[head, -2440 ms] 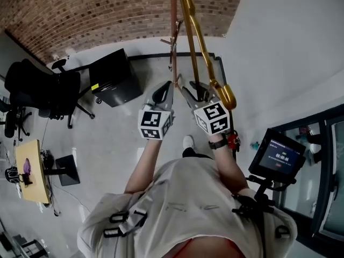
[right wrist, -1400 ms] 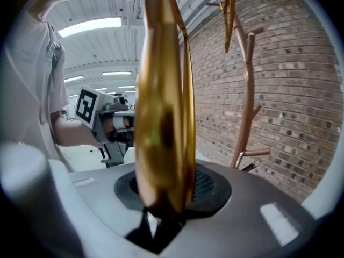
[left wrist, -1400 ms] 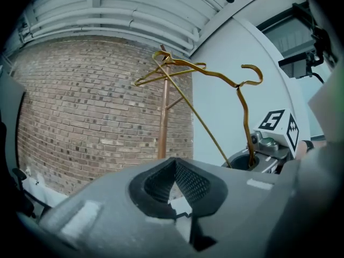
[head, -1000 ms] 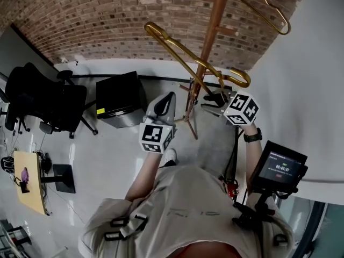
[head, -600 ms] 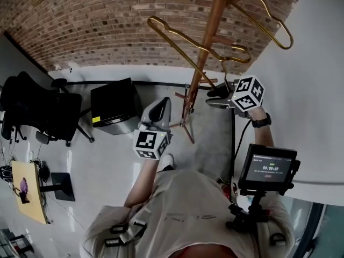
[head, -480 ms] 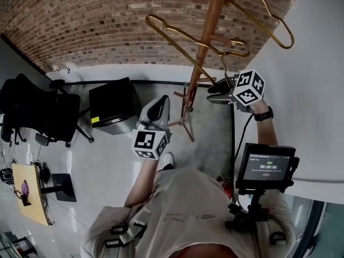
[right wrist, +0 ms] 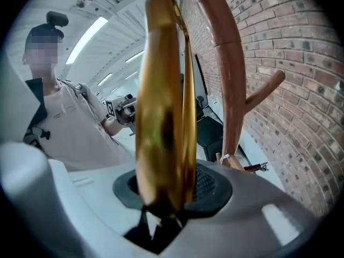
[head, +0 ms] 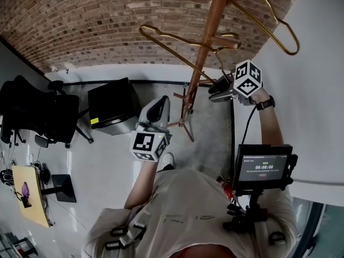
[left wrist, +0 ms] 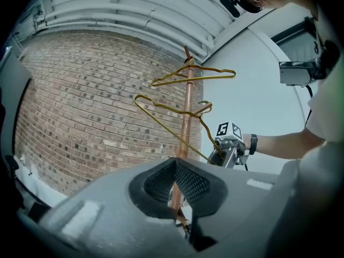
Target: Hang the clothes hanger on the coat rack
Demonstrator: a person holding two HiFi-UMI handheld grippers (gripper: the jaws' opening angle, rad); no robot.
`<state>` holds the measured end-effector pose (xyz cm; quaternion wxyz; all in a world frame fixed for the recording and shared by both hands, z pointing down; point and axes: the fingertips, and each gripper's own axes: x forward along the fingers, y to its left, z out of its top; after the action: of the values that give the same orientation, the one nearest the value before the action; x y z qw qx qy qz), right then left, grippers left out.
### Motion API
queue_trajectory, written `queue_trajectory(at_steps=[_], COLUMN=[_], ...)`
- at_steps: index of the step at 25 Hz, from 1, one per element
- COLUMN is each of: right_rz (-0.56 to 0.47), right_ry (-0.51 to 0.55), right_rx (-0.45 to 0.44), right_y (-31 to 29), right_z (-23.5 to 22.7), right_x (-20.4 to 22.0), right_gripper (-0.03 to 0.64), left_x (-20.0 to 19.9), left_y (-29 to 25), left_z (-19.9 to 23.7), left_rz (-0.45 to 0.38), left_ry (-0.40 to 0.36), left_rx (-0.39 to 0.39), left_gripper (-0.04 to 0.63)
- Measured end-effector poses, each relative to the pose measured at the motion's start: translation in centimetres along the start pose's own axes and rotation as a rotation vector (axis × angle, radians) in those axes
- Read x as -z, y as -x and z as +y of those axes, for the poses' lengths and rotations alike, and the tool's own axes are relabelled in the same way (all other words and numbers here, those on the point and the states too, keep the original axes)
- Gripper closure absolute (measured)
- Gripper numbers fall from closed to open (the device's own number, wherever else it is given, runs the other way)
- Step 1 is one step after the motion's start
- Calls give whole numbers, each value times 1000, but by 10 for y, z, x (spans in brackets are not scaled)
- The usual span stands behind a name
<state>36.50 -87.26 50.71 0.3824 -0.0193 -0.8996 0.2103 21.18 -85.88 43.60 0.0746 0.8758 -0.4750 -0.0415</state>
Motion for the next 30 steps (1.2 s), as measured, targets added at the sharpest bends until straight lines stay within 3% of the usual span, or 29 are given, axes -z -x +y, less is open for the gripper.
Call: queue_trajectory(at_steps=[8,11,17,22,26,30], right_rz=[132,150,111,101,-29,-86], right_ry=[76,68,78,132,162,247], right_rx=[-123,-110,43,222,381,574], right_y=[-10,-13,-21,-16,-2,19], right_z=[-10,-17,-42,-57,-64,-63], right_x=[16,20,21,16,6,4], right_gripper=[483,480,455,279,239,198], left_x=[9,10,15,18,18,20], left_y=[1,4,3,-1,-2,0], left_z=[17,21,17,5,-9,-25], left_rz=[22,26,37,38,46,55], left_ry=[6,9,13,7,1,-18], left_rx=[-45,-54,-42,-14,12,38], left_gripper=[595,595,595,595,595,595])
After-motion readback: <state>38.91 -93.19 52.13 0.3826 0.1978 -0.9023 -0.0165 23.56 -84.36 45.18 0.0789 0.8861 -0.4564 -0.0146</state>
